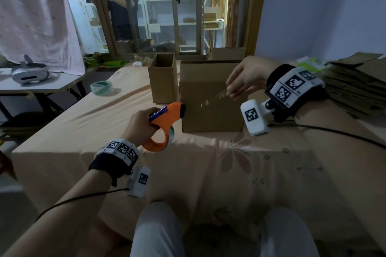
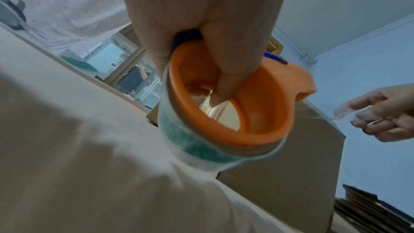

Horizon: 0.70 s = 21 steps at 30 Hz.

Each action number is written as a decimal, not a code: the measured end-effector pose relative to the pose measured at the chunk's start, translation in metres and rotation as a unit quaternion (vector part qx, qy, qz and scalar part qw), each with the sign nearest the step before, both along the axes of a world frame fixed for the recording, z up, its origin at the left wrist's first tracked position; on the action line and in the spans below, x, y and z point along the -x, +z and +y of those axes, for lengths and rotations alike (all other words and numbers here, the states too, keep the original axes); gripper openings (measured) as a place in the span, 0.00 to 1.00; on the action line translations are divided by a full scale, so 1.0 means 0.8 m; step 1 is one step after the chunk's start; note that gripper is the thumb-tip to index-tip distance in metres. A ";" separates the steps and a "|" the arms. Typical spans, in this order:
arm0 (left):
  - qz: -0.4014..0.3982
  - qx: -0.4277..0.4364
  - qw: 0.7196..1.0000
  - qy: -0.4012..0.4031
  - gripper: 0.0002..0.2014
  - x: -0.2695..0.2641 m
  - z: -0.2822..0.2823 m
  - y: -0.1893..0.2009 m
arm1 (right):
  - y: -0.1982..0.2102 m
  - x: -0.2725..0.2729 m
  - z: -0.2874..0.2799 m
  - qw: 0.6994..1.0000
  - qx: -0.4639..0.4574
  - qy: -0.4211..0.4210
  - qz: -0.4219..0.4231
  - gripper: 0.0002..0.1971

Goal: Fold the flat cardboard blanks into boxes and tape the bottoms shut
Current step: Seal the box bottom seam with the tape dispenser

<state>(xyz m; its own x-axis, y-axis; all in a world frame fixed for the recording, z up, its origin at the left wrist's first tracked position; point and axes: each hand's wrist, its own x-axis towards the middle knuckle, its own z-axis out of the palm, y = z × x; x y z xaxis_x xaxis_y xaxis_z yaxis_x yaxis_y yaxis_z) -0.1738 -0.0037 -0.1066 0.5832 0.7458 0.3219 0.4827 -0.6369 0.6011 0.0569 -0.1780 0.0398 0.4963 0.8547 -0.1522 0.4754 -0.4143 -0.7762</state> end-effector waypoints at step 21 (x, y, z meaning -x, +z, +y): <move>0.031 -0.231 0.972 -0.012 0.26 0.018 0.019 0.009 | -0.056 -0.007 0.012 0.993 0.110 -0.011 0.032 0.02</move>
